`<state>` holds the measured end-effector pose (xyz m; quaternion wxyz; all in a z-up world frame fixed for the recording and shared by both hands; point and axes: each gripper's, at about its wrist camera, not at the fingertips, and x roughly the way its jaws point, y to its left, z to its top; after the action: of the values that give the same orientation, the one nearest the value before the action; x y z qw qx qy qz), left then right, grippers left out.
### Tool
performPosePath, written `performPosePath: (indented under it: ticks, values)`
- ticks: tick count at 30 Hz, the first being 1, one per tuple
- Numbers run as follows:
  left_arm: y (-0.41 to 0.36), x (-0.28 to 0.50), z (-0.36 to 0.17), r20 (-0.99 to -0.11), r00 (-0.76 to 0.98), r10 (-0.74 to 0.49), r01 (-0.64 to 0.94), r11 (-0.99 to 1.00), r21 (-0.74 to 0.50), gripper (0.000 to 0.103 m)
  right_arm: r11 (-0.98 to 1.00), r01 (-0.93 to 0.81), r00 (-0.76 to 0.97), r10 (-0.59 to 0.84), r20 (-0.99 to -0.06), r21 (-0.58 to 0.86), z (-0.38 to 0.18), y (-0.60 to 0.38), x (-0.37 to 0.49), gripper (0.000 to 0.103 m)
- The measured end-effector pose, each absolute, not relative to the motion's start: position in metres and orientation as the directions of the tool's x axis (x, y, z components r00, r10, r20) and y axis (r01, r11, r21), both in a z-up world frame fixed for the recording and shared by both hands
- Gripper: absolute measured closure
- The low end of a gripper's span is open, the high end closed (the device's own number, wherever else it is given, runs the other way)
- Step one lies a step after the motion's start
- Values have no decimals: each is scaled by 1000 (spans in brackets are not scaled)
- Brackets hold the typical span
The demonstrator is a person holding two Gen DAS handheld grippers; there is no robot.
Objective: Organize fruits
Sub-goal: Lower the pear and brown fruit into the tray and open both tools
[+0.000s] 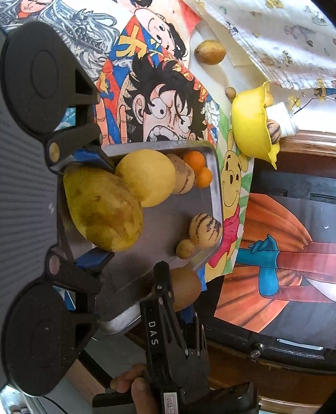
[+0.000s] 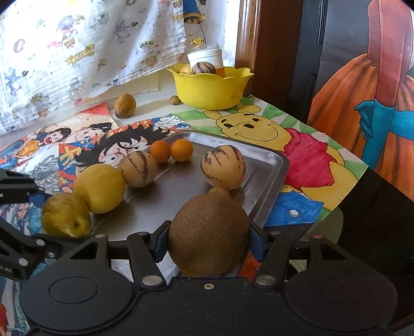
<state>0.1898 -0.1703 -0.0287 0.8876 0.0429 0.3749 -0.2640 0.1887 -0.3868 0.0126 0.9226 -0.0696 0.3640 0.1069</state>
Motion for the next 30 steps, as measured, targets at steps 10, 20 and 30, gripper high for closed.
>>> performPosePath:
  ticks: [10, 20, 30]
  values:
    - [-171, 187, -30, -698, 571, -432, 493, 860, -129, 34, 962, -260, 717, 139, -684, -78, 11, -383, 186, 40]
    - [-170, 182, -28, -701, 570, -427, 478, 867, -140, 34, 964, -263, 709, 166, -685, -38, 13, -381, 188, 38]
    - [-160, 168, -15, -685, 588, -430, 457, 876, -157, 32, 968, -247, 738, 158, -656, -43, 25, -379, 171, 34]
